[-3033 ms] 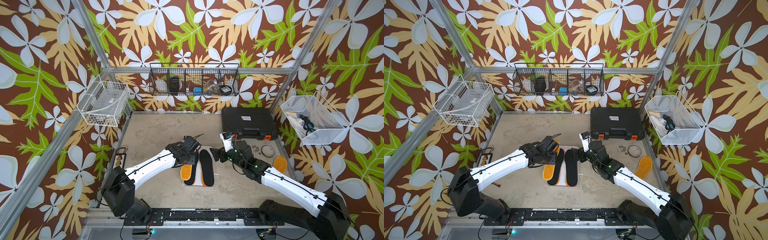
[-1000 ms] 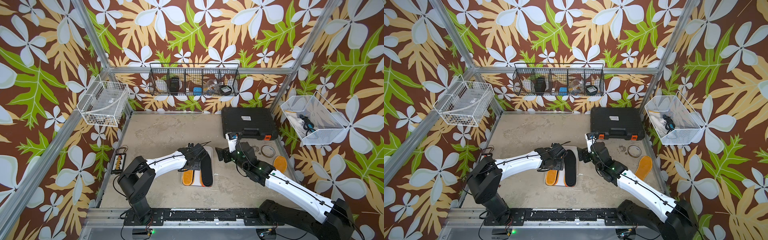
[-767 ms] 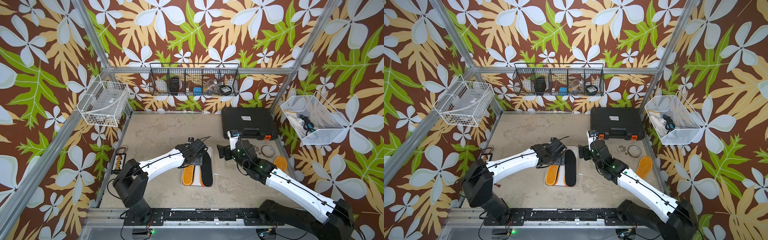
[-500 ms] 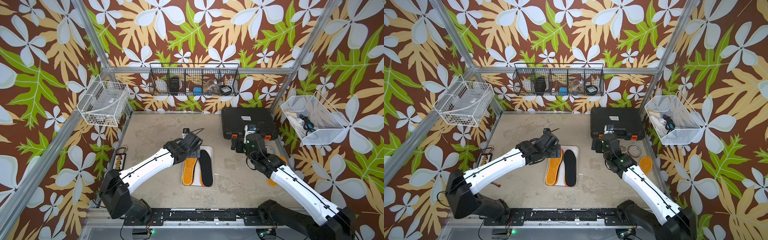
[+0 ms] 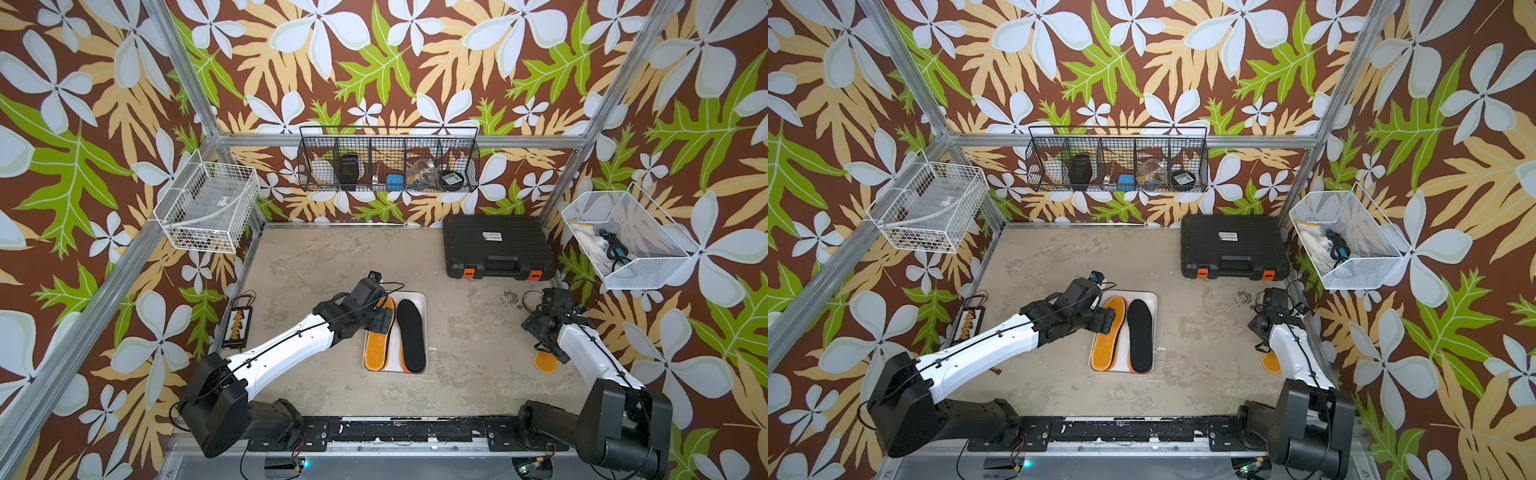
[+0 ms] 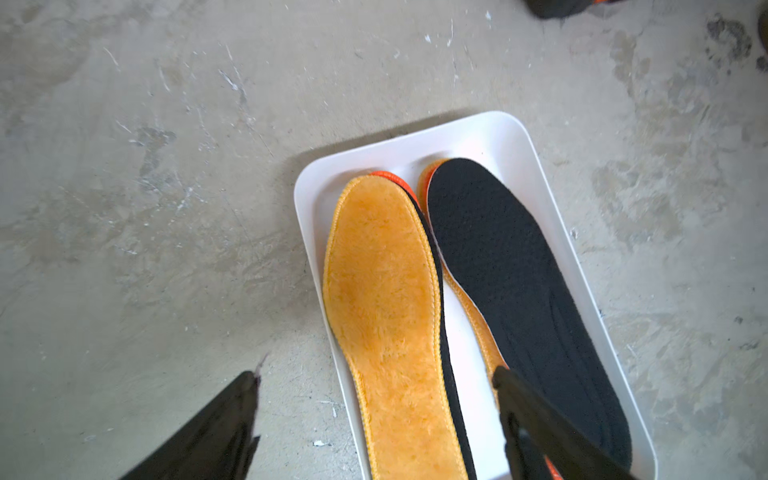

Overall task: Put the insoles into the storage box
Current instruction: Move the insole to the center of the board.

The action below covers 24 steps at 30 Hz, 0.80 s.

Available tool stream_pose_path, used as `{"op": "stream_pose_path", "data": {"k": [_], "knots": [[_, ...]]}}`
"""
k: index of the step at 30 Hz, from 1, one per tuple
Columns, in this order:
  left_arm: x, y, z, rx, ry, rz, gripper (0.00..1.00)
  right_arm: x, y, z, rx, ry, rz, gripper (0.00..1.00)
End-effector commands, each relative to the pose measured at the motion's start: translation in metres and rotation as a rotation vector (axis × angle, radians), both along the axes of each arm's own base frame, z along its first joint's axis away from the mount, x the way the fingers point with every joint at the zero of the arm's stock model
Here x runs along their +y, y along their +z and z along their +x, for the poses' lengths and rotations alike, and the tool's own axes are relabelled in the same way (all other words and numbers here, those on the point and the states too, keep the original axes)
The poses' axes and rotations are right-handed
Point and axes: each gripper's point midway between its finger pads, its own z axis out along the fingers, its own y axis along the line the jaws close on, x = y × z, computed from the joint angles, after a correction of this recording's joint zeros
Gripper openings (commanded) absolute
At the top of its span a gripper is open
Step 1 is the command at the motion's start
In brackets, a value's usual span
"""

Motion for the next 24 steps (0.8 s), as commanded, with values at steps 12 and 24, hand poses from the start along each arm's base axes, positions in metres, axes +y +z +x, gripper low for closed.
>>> {"op": "stream_pose_path", "data": {"k": [12,24], "knots": [[-0.003,-0.01,0.0,0.012,-0.033,0.01,0.92,-0.033,-0.016,-0.027,-0.065,-0.138,0.055,1.0],[0.001,-0.014,0.005,0.019,0.0,0.04,0.92,-0.014,-0.033,-0.001,-0.092,0.013,0.179,0.97]]}}
